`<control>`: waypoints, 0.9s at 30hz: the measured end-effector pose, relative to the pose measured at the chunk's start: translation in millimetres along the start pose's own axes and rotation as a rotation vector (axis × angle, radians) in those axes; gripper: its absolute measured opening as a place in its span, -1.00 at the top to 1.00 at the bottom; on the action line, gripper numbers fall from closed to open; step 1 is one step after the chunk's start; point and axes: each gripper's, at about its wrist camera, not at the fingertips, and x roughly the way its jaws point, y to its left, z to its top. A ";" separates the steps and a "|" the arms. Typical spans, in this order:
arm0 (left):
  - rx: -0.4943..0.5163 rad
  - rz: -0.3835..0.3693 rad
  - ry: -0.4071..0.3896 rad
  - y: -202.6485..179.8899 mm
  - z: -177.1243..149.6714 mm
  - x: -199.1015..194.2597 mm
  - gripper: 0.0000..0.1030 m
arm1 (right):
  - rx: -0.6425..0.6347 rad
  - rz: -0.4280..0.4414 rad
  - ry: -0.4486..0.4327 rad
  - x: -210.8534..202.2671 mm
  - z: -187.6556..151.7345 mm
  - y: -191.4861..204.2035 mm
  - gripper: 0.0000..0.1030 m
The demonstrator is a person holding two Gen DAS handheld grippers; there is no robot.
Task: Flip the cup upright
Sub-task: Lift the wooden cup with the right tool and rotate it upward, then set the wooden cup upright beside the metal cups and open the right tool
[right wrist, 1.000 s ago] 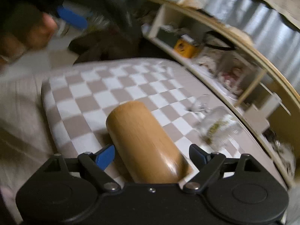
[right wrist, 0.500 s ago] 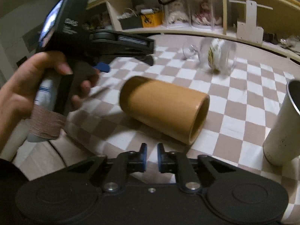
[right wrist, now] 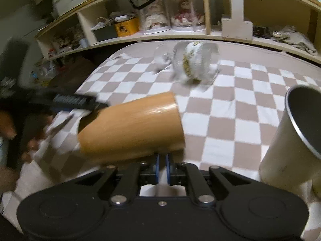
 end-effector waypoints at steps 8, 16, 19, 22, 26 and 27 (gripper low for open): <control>0.036 0.027 -0.054 -3.8 -8.5 -24.4 -1.00 | -0.002 -0.060 -0.043 12.0 20.9 -9.9 0.82; -0.012 -0.217 -0.126 -9.8 -7.9 -59.3 -0.76 | 0.059 -0.027 -0.106 -12.6 36.5 -18.5 0.56; 0.065 -0.267 -0.116 -28.5 -11.7 -60.2 -0.66 | 0.113 0.001 -0.127 -22.1 45.4 -22.9 0.36; 0.150 -0.288 -0.093 -48.6 -17.1 -56.5 -0.51 | 0.185 0.034 -0.134 -29.0 51.6 -28.0 -0.01; 0.234 -0.245 -0.046 -65.9 -27.2 -46.9 -0.30 | 0.280 0.071 -0.088 -23.0 57.1 -32.6 -0.38; 0.259 -0.214 -0.049 -69.0 -29.9 -46.3 -0.25 | 0.312 0.076 -0.071 -18.9 58.9 -33.4 -0.43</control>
